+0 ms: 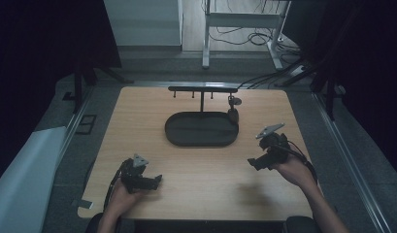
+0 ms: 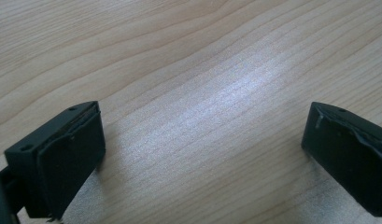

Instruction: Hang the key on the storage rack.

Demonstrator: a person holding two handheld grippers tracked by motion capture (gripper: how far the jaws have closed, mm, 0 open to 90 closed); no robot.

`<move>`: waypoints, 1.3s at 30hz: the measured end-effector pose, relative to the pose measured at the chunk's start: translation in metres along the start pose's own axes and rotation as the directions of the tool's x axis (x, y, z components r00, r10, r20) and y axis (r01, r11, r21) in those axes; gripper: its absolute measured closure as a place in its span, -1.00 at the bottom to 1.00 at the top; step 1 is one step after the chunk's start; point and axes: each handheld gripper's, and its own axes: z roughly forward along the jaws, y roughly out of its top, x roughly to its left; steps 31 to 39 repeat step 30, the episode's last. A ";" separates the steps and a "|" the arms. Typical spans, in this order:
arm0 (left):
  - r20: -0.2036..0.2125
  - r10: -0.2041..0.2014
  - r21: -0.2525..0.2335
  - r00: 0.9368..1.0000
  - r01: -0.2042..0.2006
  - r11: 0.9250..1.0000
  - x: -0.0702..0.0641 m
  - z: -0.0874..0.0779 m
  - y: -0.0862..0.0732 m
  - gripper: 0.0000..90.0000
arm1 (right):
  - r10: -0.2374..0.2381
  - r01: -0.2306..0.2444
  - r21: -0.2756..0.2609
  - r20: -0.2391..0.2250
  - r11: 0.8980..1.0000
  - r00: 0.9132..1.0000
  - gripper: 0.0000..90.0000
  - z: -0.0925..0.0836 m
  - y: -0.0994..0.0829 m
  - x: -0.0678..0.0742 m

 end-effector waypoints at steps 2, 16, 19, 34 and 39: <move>0.000 0.002 0.003 1.000 -0.002 1.000 0.000 0.000 0.000 -1.00 | -0.002 0.002 -0.003 0.005 1.000 1.000 -1.00 0.003 -0.007 0.002; -0.004 -0.003 0.001 1.000 0.003 1.000 0.000 0.000 0.000 -1.00 | 0.048 -0.046 -0.069 0.027 0.997 0.998 -1.00 0.040 -0.060 0.032; -0.007 -0.003 0.001 1.000 0.003 1.000 -0.001 0.000 0.000 -1.00 | 0.078 -0.075 -0.107 0.018 0.991 0.997 -1.00 0.048 -0.069 0.035; -0.006 -0.005 0.000 1.000 0.005 1.000 -0.001 0.000 0.000 -1.00 | 0.159 -0.163 -0.149 -0.042 0.975 0.986 -1.00 0.064 -0.089 0.031; -0.006 -0.005 0.000 1.000 0.005 1.000 -0.001 0.000 0.000 -1.00 | 0.159 -0.163 -0.149 -0.042 0.975 0.986 -1.00 0.064 -0.089 0.031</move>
